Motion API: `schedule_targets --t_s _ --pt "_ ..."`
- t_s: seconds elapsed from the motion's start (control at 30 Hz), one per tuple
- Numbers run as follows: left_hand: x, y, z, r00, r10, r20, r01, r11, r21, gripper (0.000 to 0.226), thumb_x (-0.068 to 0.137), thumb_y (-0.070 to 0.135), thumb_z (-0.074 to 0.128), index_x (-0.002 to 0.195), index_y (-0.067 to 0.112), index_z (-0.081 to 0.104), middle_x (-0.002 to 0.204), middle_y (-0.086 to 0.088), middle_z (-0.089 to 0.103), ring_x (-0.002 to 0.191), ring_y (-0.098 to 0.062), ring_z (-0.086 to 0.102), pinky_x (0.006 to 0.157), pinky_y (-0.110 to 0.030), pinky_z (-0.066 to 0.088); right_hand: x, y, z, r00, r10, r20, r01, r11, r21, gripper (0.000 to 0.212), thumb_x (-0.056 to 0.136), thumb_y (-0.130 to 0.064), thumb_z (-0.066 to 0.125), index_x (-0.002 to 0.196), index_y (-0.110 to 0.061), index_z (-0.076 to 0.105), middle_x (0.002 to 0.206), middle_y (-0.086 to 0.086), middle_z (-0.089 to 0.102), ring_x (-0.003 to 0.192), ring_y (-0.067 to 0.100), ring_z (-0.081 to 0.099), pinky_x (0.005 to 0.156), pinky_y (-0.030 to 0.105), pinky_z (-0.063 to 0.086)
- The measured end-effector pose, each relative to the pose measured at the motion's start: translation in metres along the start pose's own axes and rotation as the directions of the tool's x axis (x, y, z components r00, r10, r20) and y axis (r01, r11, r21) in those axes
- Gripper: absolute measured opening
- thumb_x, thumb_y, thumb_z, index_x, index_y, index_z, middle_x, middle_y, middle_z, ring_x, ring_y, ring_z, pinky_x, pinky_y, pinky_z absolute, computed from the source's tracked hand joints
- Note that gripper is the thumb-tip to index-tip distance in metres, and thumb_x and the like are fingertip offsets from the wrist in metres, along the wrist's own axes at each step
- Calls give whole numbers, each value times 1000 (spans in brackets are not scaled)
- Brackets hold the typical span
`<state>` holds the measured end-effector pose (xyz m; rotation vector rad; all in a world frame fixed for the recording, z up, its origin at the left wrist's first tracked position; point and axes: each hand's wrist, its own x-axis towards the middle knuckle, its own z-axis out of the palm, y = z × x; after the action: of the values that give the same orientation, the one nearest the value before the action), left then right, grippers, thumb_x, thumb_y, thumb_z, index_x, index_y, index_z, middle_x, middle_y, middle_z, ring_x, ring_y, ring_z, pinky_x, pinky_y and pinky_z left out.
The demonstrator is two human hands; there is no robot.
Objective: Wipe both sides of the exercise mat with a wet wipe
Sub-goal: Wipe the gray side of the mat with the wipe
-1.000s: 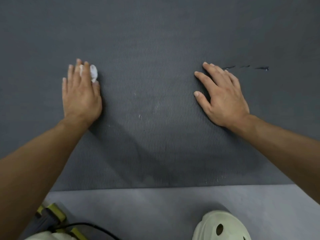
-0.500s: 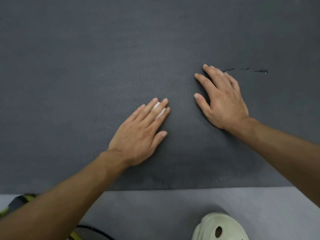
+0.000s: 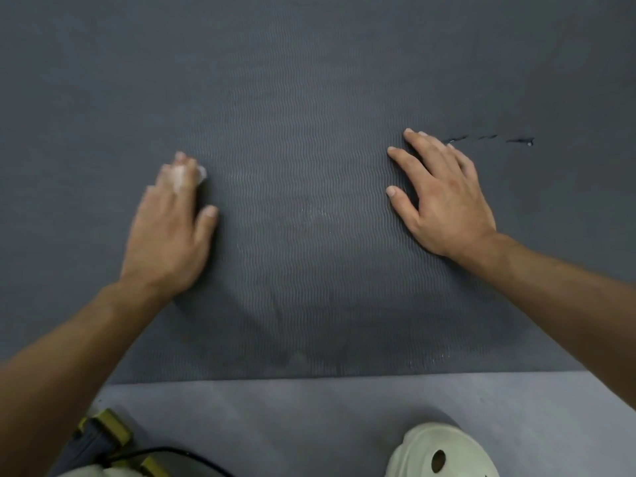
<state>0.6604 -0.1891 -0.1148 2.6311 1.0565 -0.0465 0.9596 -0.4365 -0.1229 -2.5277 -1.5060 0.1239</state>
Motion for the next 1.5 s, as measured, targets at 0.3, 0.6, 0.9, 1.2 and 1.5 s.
schedule_targets --t_s 0.3,0.6,0.9,1.2,1.5 --pt "-75 127 43 855 479 198 -503 859 92 65 108 49 24 165 19 17 174 2 6 160 -19 -4 129 -44 12 0 0 0 1000 -16 15 16 999 -40 61 107 -52 33 161 -22 34 171 5 23 159 22 16 129 48 14" --pt "-12 8 2 995 86 59 -91 992 88 64 105 43 26 163 17 24 172 -3 17 159 -24 11 127 -46 12 0 1 1 1000 -6 18 7 999 -33 62 106 -54 31 160 -23 34 171 5 23 159 21 17 129 49 14" --pt "-29 29 15 1000 22 7 -22 1000 -20 68 104 40 30 164 11 17 173 -9 10 160 -28 5 129 -50 11 0 1 0 1000 -4 18 5 1000 -27 62 106 -53 32 160 -22 35 171 5 24 159 21 17 129 49 14" --pt "-69 147 48 865 460 200 -486 867 110 63 107 44 28 165 19 21 174 2 5 160 -20 -5 129 -44 12 0 -1 1 1000 -4 -1 4 1000 -19 62 105 -52 34 159 -22 37 170 5 25 158 21 19 128 49 16" --pt "-30 5 -2 998 -3 70 0 999 43 66 105 47 23 166 31 5 174 6 4 160 -15 -1 129 -46 8 0 0 1 1000 -3 2 3 1000 -18 61 106 -53 34 159 -22 37 170 4 25 158 21 19 129 49 14"
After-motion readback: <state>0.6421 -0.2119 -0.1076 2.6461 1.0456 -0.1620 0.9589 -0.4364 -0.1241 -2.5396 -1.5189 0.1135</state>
